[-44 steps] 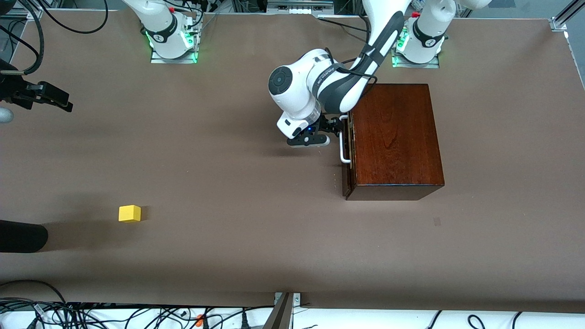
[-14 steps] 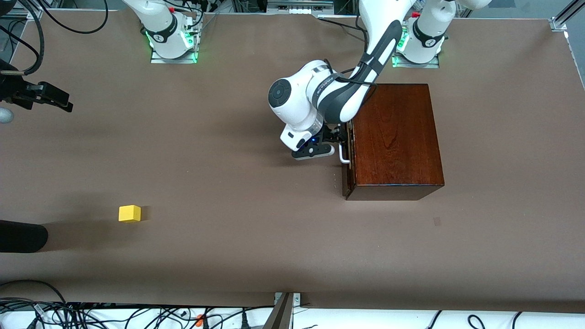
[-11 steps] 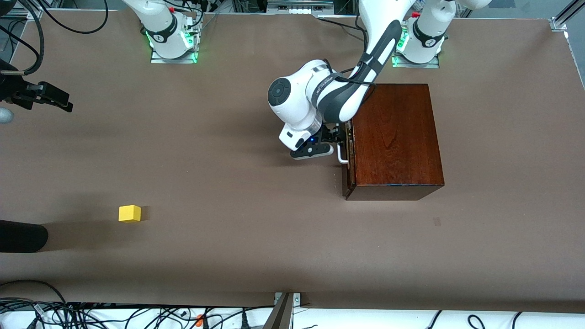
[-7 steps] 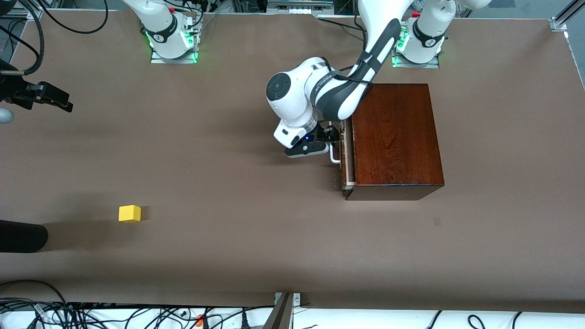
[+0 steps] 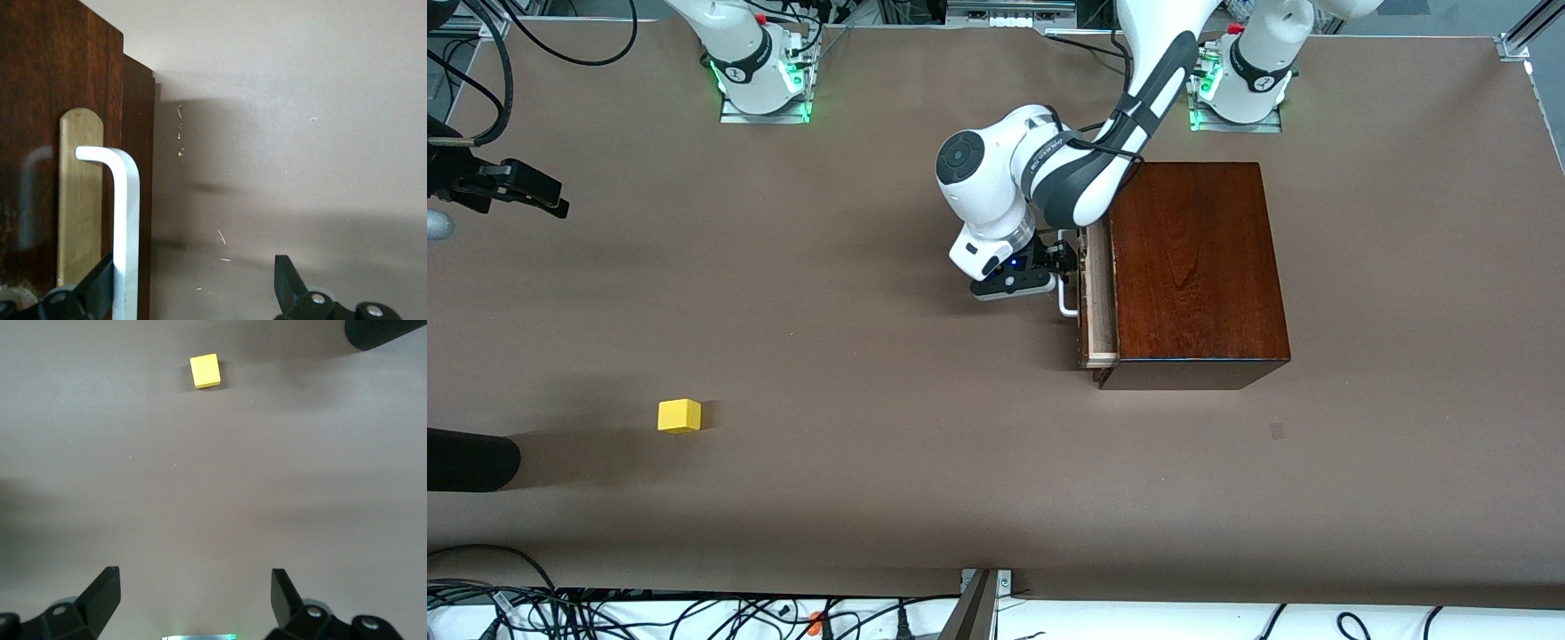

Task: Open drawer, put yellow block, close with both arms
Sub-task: 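Pull the drawer open by its handle with the left gripper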

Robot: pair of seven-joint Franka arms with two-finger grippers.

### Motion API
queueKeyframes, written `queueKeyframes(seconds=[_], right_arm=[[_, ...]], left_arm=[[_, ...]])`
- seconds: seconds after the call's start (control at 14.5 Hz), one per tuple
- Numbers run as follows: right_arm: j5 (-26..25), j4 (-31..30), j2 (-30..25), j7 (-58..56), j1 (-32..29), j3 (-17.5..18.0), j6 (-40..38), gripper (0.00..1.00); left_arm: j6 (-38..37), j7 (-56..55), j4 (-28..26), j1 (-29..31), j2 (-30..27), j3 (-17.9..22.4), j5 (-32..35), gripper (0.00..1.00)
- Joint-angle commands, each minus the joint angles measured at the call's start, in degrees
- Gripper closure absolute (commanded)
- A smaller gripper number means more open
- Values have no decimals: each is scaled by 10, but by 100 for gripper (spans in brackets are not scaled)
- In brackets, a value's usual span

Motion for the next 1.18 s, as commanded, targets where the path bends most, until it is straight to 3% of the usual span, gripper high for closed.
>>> queueKeyframes(seconds=[0.0,0.55,1.11], right_arm=[[6,-2,-3,6,-4,2,-1,0],[6,-2,-3,6,-4,2,-1,0],[6,-3,-3,6,-4,2,-1,0]], left_arm=[[34,-30,12,-37,13,-11,-50,0],[35,-41,66,-45,50,-11,-50,0],[77,-65,82,-44,58,-10,-71,0]])
